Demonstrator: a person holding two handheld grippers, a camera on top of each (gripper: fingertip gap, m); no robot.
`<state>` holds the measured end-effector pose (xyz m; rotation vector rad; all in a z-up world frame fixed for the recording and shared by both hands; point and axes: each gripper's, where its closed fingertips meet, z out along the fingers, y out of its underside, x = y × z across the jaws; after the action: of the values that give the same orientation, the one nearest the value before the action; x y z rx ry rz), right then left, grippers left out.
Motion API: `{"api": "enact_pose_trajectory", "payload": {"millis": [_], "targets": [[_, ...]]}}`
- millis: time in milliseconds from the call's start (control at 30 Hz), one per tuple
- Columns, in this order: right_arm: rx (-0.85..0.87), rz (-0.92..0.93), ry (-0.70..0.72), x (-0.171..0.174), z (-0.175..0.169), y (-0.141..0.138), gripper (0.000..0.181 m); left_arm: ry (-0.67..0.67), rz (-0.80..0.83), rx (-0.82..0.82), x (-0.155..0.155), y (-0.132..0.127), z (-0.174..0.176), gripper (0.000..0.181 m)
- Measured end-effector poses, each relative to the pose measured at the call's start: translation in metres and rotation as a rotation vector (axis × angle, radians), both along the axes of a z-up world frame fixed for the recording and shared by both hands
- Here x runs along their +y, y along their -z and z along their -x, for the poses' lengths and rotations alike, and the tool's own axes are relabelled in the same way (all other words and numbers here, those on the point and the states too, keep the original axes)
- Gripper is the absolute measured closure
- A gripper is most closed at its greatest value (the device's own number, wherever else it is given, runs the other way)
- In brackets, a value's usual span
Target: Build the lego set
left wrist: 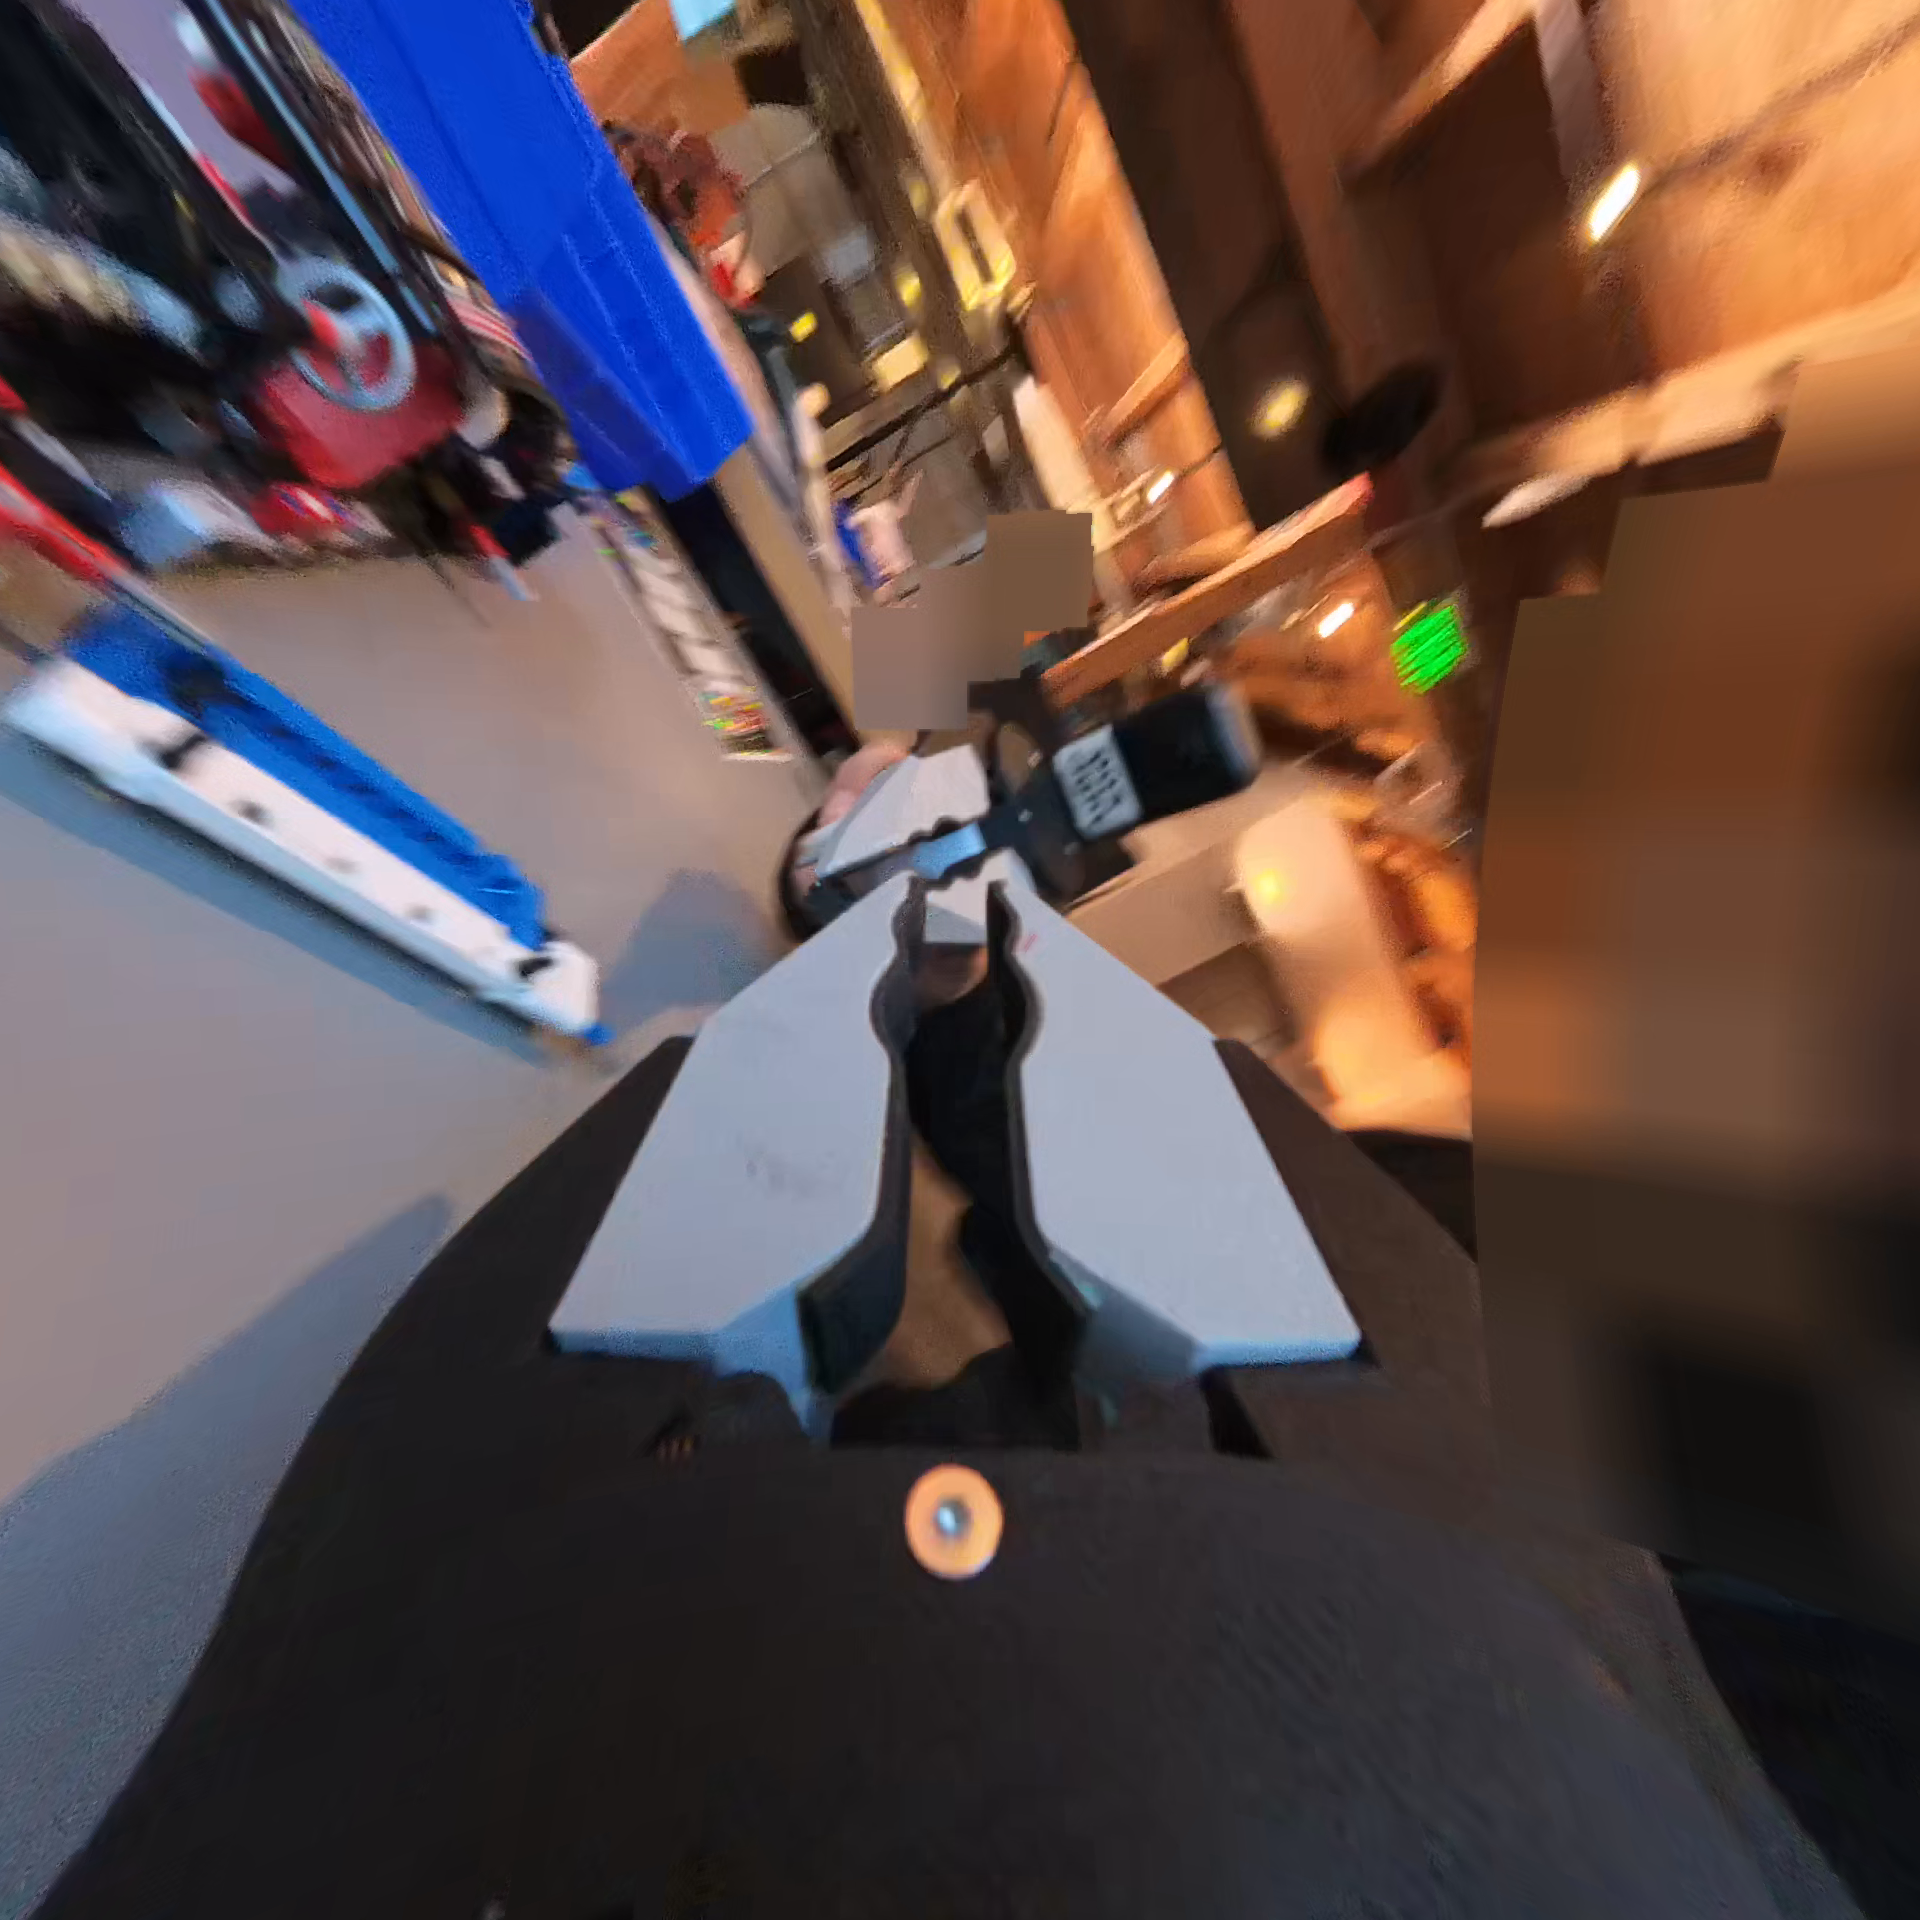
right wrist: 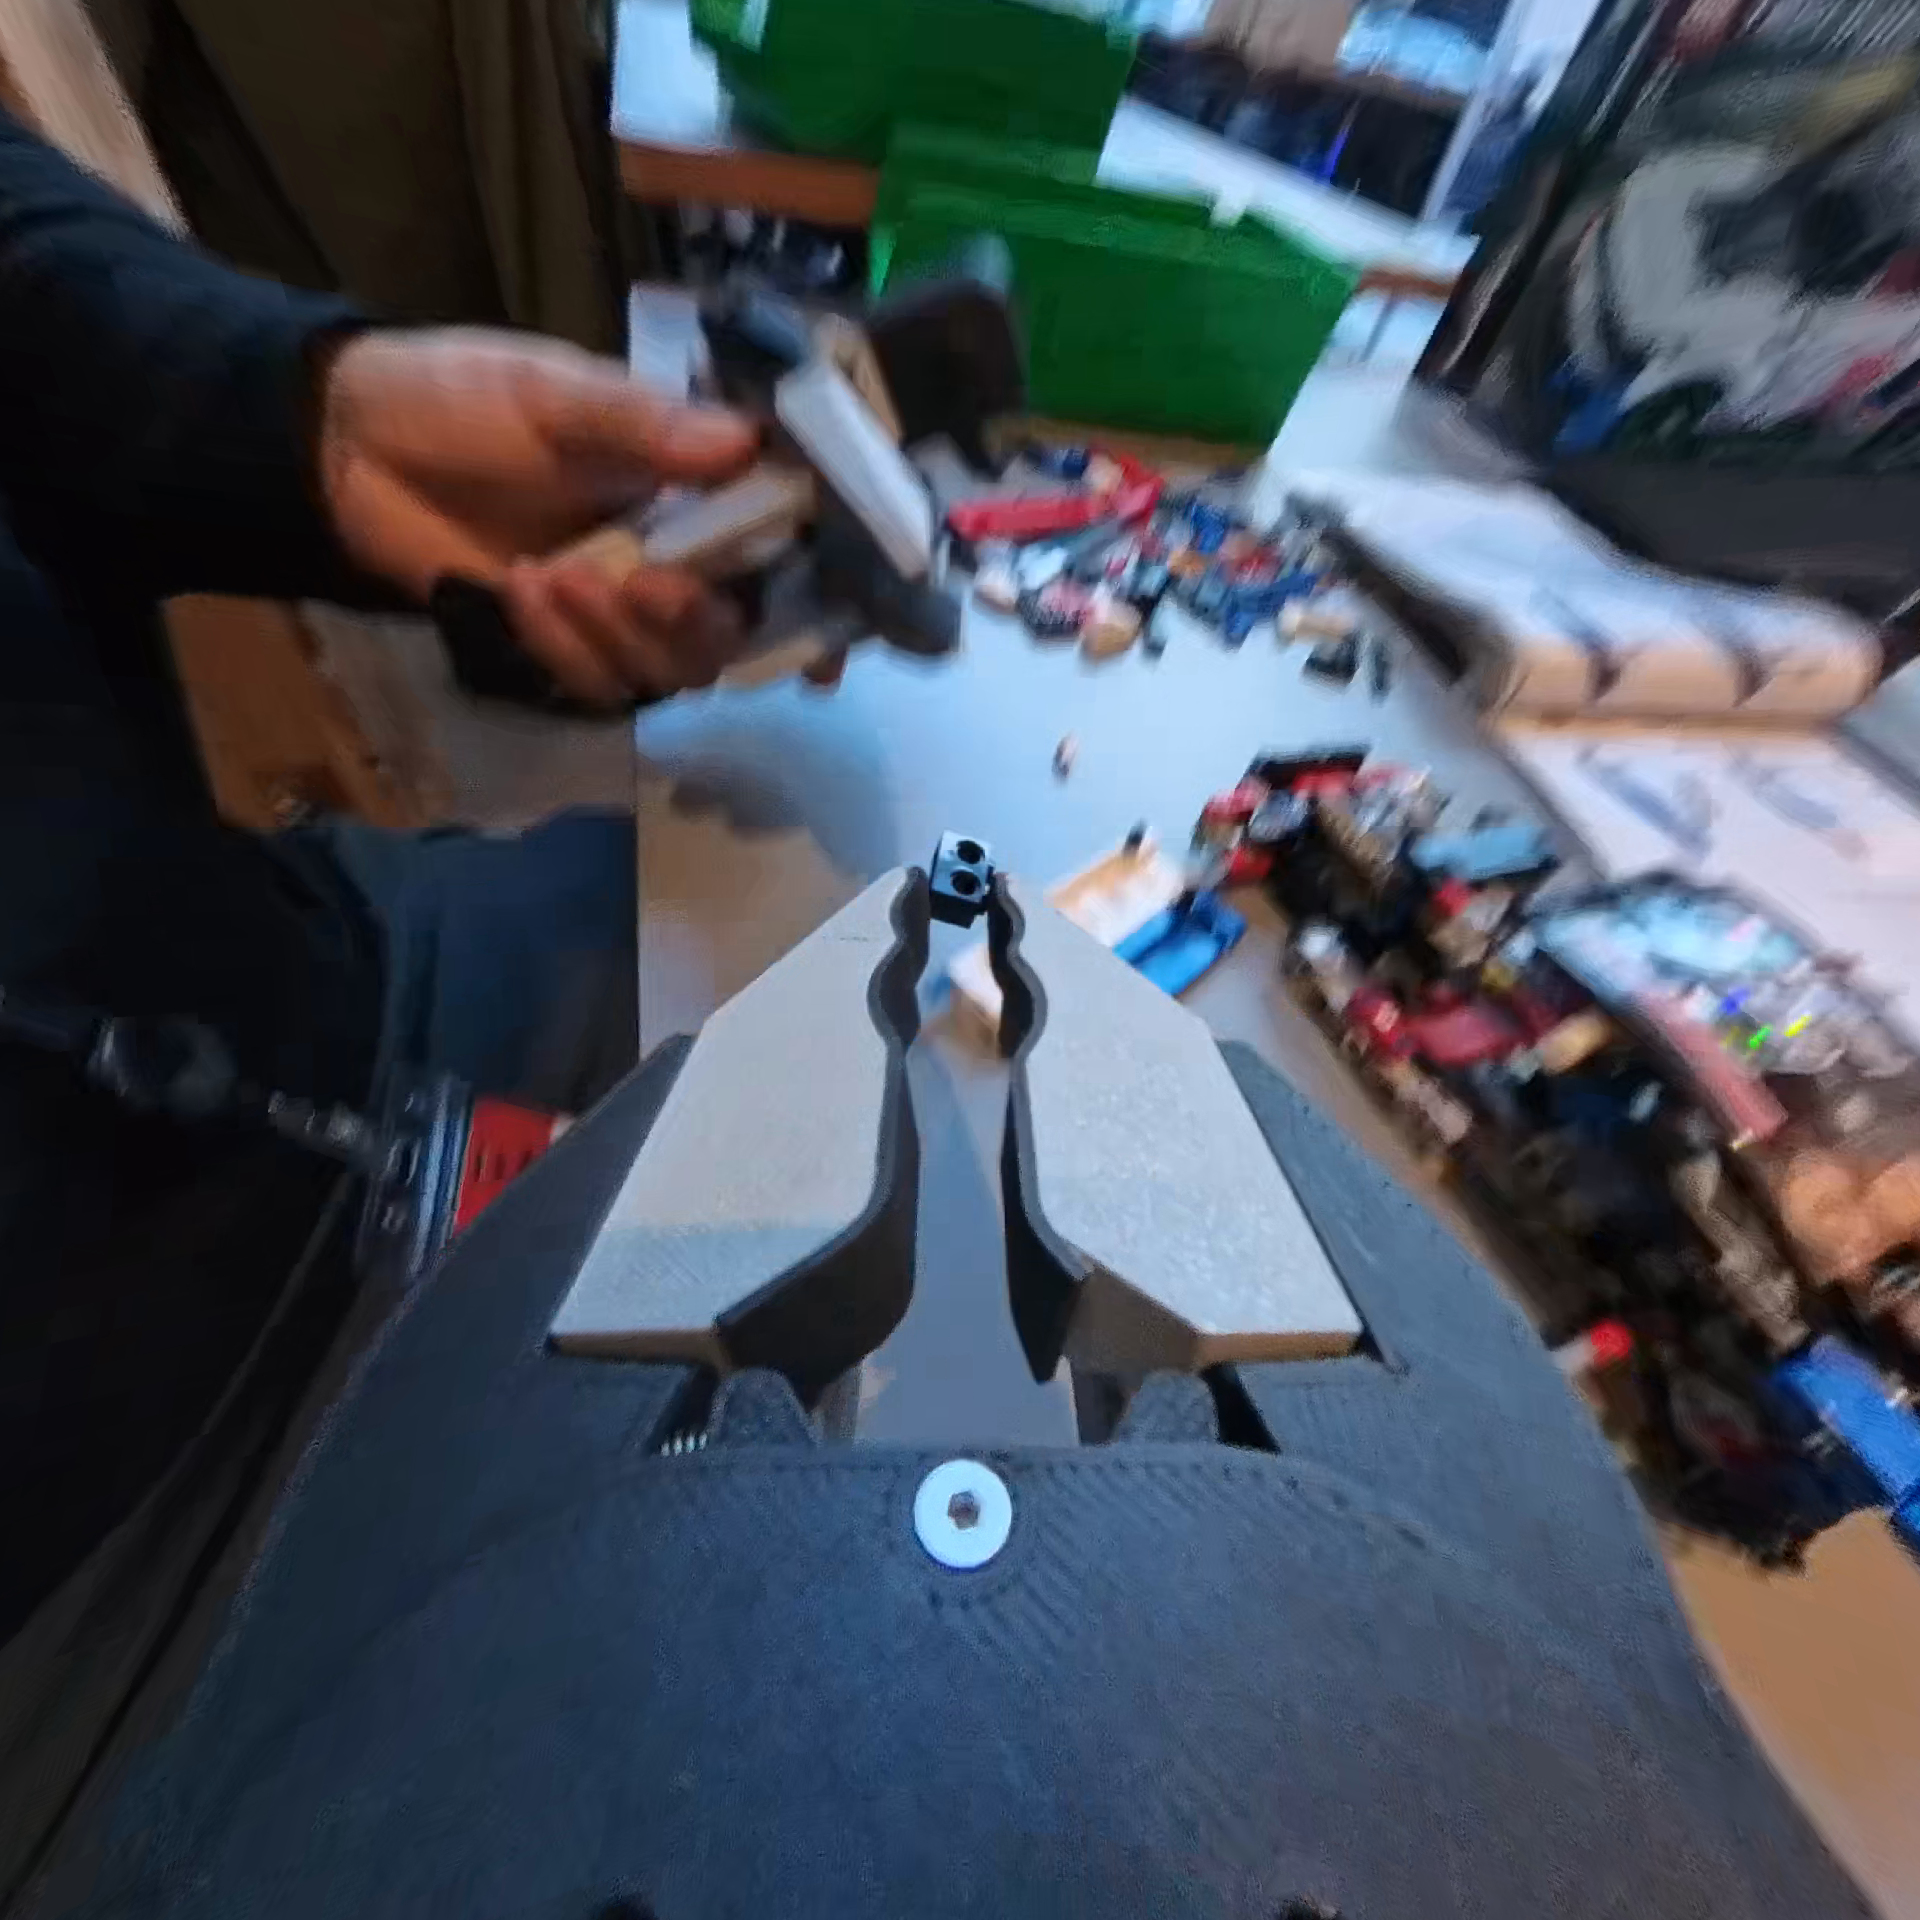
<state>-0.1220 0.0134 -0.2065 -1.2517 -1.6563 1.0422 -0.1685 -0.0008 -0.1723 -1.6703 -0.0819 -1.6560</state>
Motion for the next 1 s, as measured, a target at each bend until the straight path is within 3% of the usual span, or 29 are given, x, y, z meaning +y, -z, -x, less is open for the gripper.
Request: {"api": "enact_pose_trajectory", "payload": {"millis": [33,100,233,300,433,500,700,1000], "targets": [[-0.065,0.005,0.000,0.005,-0.008,0.015,0.172,0.011,-0.042,0.127,0.001,0.006,0.004,0.172],[-0.153,0.016,-0.030,0.009,-0.022,0.037,0.172,0.089,-0.109,0.395,0.004,0.022,0.006,0.150],[-0.225,0.024,-0.073,0.015,-0.033,0.044,0.172,0.313,-0.187,0.821,0.013,0.054,0.000,0.127],[-0.287,0.041,-0.094,0.015,-0.037,0.051,0.172,0.431,-0.250,0.914,0.013,0.058,-0.012,0.129],[-0.355,0.036,-0.144,0.010,-0.043,0.065,0.172,0.521,-0.323,1.151,0.025,0.083,-0.016,0.133],[-0.388,0.007,-0.152,0.011,-0.046,0.071,0.172,0.579,-0.308,1.173,0.021,0.091,-0.020,0.137],[-0.413,-0.080,-0.137,0.024,-0.052,0.075,0.168,0.590,-0.279,1.159,0.016,0.098,-0.031,0.153],[-0.359,-0.053,-0.107,0.015,-0.056,0.070,0.166,0.587,-0.271,1.081,0.009,0.096,-0.038,0.153]]}}
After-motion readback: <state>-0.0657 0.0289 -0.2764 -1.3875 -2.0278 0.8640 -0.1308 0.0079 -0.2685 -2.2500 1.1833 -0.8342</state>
